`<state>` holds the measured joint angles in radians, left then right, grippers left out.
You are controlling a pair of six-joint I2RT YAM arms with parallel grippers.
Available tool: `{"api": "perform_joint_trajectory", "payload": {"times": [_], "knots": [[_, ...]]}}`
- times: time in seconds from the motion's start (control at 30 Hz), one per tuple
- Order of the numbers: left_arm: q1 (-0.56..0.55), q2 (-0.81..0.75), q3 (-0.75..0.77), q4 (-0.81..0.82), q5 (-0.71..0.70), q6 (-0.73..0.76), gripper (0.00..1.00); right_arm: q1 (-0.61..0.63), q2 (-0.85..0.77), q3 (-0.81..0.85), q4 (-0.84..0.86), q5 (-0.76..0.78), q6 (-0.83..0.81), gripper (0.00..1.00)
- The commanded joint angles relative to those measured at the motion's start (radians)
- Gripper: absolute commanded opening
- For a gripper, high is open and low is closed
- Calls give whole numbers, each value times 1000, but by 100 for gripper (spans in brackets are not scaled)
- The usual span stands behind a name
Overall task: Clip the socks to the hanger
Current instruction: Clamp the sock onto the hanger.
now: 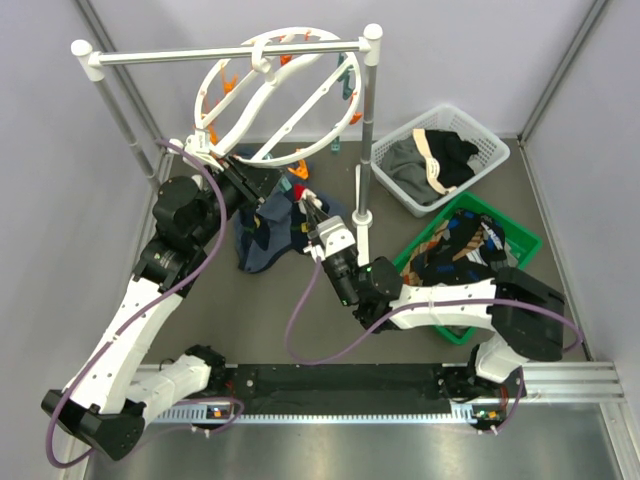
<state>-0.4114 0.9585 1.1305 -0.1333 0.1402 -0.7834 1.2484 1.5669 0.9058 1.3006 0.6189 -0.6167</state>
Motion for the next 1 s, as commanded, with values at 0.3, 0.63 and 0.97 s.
{"api": "perform_joint_trajectory", "payload": {"times": [0.3, 0.63, 0.97], "knots": [[2, -14, 29, 73, 4, -43, 0, 16, 28, 56, 135, -22, 20, 0], [0, -9, 26, 69, 13, -42, 0, 16, 22, 70, 112, -30, 26, 0], [-1, -10, 17, 3, -14, 27, 0, 14, -14, 96, 37, -71, 51, 0]]}}
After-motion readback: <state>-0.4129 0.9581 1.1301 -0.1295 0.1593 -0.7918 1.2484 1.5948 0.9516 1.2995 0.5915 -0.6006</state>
